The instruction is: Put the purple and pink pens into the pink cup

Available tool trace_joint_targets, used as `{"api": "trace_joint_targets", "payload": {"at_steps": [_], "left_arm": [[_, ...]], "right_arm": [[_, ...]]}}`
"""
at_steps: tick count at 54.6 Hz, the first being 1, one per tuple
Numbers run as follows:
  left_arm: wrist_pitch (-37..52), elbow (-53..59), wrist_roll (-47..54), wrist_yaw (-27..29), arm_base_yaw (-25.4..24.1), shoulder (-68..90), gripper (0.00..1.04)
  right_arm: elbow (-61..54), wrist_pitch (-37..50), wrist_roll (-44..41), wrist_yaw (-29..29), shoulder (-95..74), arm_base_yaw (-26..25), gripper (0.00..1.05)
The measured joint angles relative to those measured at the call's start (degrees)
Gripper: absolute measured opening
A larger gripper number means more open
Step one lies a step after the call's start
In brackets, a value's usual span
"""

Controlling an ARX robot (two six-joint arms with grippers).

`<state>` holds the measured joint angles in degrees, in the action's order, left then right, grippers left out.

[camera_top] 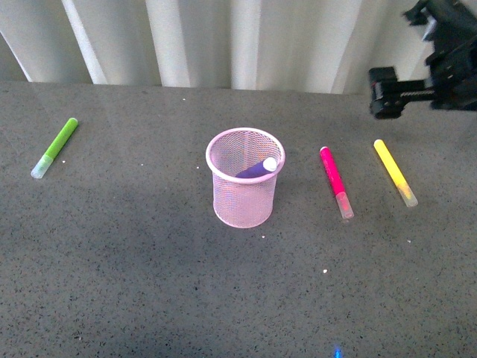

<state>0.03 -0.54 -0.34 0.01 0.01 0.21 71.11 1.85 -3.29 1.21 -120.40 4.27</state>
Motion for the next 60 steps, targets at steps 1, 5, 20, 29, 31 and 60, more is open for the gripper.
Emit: {"api": "trace_joint_targets", "payload": {"at_steps": [1,5,20,29,31,60], "left_arm": [[0.00,0.00,0.00,0.00,0.00,0.00,0.98],[0.00,0.00,0.00,0.00,0.00,0.00,0.98],[0.00,0.00,0.00,0.00,0.00,0.00,0.98],[0.00,0.00,0.00,0.00,0.00,0.00,0.98],[0.00,0.00,0.02,0.00,0.00,0.00,0.98],[0.00,0.00,0.02,0.00,0.00,0.00,0.98]], "right_arm": [[0.24,-0.61,0.52,0.42,-0.57,0.61,0.98],[0.85,-2.21,1.70,1.05,-1.73,2.47,0.98],[2.84,-3.54,4.15,2.05,-4.61,6.86,0.98],[3.76,-3.85,5.29,0.46,-7.48,7.43,0.98],[3.96,-3.87,5.68,0.46,-8.04,7.54,0.98],[4.42,-0.37,6.95,1.66,-12.17,8.87,0.98]]}}
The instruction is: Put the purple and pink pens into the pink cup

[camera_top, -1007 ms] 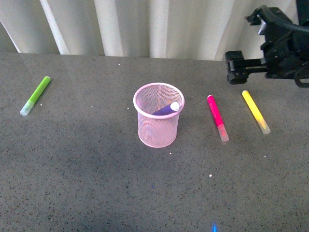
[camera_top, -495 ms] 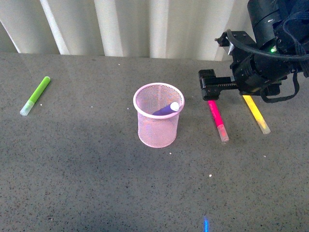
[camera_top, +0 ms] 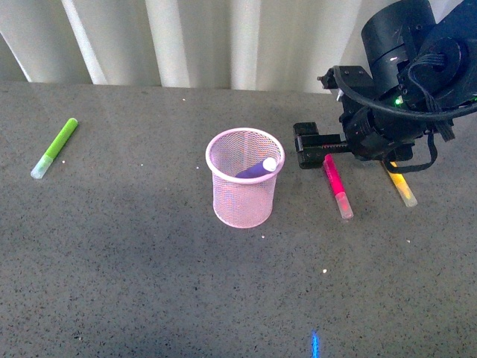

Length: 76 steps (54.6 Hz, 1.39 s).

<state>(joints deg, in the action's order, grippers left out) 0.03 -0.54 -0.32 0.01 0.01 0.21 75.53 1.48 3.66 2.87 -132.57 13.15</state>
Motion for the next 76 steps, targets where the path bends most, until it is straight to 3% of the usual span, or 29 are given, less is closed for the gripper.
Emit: {"api": "trace_joint_targets", "payload": {"at_steps": [17,31,43,45,61,68,76], "left_arm": [[0.00,0.00,0.00,0.00,0.00,0.00,0.98],[0.00,0.00,0.00,0.00,0.00,0.00,0.98],[0.00,0.00,0.00,0.00,0.00,0.00,0.98],[0.00,0.00,0.00,0.00,0.00,0.00,0.98],[0.00,0.00,0.00,0.00,0.00,0.00,0.98],[0.00,0.00,0.00,0.00,0.00,0.00,0.98],[0.00,0.00,0.00,0.00,0.00,0.00,0.98]], "right_arm": [[-0.37,5.66,-1.40,-1.68,-2.23,0.66,0.95],[-0.37,5.33,-1.44,-1.51,-2.80,-0.11,0.60],[-0.37,5.60,-1.46,-1.49,-2.80,-0.74,0.16],[-0.37,5.75,-1.46,-1.27,-2.80,-0.81,0.13],[-3.74,12.81,2.45,2.82,-0.98,-1.81,0.12],[-9.16,22.53,6.32,4.20,3.98,-2.43,0.12],[-20.65,39.60,9.64,6.29,16.39,-2.60,0.12]]}}
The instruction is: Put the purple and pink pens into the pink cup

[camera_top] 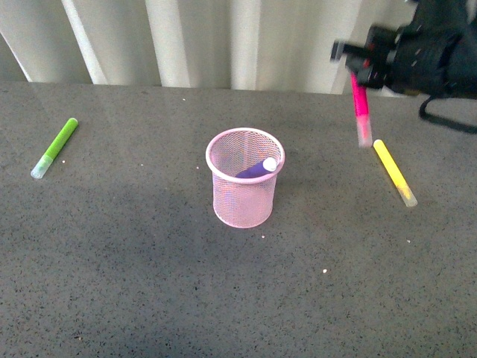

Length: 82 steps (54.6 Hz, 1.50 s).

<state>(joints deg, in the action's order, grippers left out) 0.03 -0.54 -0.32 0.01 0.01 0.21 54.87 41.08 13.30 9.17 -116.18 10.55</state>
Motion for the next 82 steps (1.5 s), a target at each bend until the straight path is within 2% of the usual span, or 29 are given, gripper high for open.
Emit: {"api": "trace_joint_targets", "payload": {"at_steps": [8,12,17,22,25,30,43,59,80,82], "left_arm": [[0.00,0.00,0.02,0.00,0.00,0.00,0.98],[0.00,0.00,0.00,0.00,0.00,0.00,0.98],[0.00,0.00,0.02,0.00,0.00,-0.02,0.98],[0.00,0.00,0.02,0.00,0.00,0.00,0.98],[0.00,0.00,0.02,0.02,0.00,0.00,0.98],[0.00,0.00,0.02,0.00,0.00,0.00,0.98],[0.00,0.00,0.02,0.00,0.00,0.00,0.98],[0.00,0.00,0.02,0.00,0.00,0.00,0.98],[0.00,0.00,0.02,0.00,0.00,0.00,0.98],[0.00,0.00,0.02,0.00,0.00,0.00,0.98]], "right_arm": [[-11.06,19.78,0.04,1.11,12.07,2.01,0.12],[-13.09,26.36,-1.64,1.53,13.38,3.87,0.12],[-13.42,30.25,-4.46,1.66,11.08,6.99,0.12],[-12.72,31.80,-7.15,0.66,6.40,9.55,0.12],[-11.13,32.02,-10.58,-2.84,2.58,11.43,0.12],[-9.07,33.09,-11.96,-5.40,-1.31,12.83,0.12],[-6.91,34.75,-12.15,-7.17,-6.12,15.12,0.11],[-5.60,34.21,-12.46,-7.15,-8.46,17.62,0.11],[-5.14,33.62,-12.46,-6.45,-9.42,17.16,0.11],[-5.25,33.59,-12.46,-5.86,-9.40,16.98,0.18]]}}
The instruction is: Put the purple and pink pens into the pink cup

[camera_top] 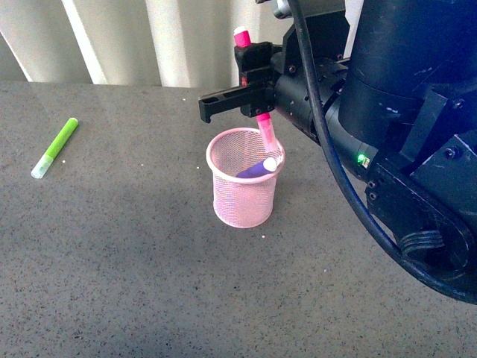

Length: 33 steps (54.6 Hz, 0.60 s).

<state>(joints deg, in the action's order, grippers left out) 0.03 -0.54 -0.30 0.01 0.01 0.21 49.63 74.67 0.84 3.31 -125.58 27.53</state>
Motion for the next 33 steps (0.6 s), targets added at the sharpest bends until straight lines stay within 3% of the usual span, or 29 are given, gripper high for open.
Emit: {"api": "trace_joint_targets", "payload": {"at_steps": [26,28,33], "left_arm": [[0.00,0.00,0.00,0.00,0.00,-0.02,0.98],[0.00,0.00,0.00,0.00,0.00,0.00,0.98],[0.00,0.00,0.00,0.00,0.00,0.00,0.98]], "right_arm": [[-1.42,0.59,0.90,0.61,0.35,-1.25,0.95],[-1.44,0.59,0.92,0.59,0.52,-1.31,0.99],[-1.77,0.61,0.92,0.39,1.22,-1.57,0.97]]}}
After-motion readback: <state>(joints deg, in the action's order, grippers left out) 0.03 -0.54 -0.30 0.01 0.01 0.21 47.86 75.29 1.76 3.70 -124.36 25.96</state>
